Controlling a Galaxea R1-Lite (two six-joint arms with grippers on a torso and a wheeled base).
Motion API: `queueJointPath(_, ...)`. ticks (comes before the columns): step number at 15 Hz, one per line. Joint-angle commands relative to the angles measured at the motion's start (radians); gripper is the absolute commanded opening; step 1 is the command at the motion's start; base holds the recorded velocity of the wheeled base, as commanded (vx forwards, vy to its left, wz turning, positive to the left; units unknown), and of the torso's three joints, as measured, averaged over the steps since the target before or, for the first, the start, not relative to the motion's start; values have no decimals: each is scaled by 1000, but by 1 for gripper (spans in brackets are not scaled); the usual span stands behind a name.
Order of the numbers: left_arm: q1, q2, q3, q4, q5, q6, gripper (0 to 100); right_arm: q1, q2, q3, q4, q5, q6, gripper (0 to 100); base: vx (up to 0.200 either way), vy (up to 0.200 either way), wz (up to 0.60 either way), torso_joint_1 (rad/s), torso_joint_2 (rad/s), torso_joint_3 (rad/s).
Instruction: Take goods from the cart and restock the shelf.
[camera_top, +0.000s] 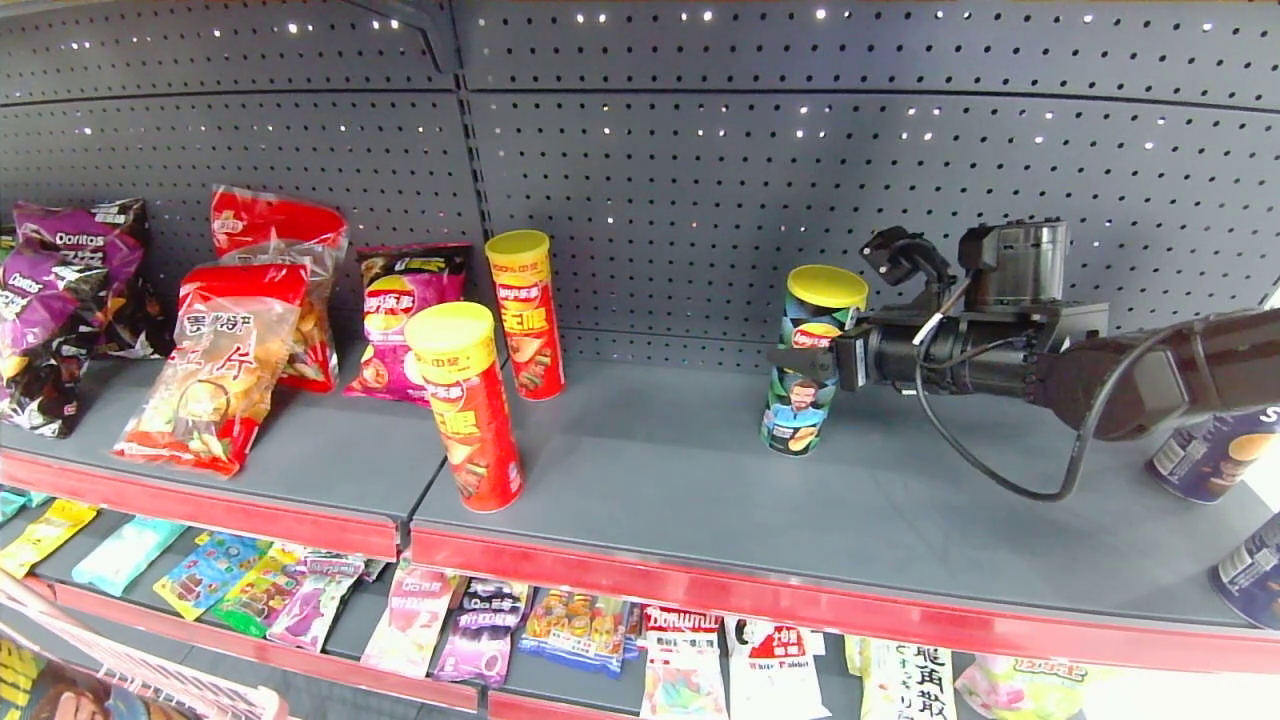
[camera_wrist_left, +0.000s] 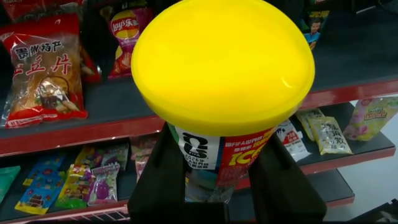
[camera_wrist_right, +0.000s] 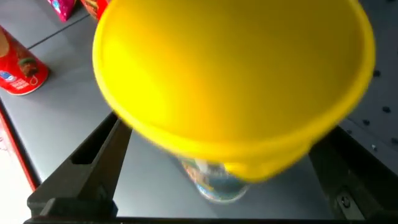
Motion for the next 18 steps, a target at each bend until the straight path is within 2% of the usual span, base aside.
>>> queueJointPath(1, 0, -1, 1, 0, 0, 0, 0, 2, 28, -6, -30, -1, -2, 0, 0, 0, 0, 0, 0, 0)
queueJointPath(3, 0, -1, 3, 0, 0, 0, 0, 2, 47, -6, -96, -6, 1, 0, 0, 0, 0, 0, 0, 0)
queueJointPath(7, 0, -1, 4, 0, 0, 1, 0, 12, -3, 34, -94, -7, 1, 0, 0, 0, 0, 0, 0, 0)
queueJointPath(12, 0, -1, 4, 0, -3, 1, 0, 72, -236, 216, -94, -27, 24, 0, 0, 0, 0, 0, 0, 0)
queueJointPath(18, 0, 2, 4, 0, -6, 1, 0, 97, -338, 336, -94, -47, 21, 0, 0, 0, 0, 0, 0, 0)
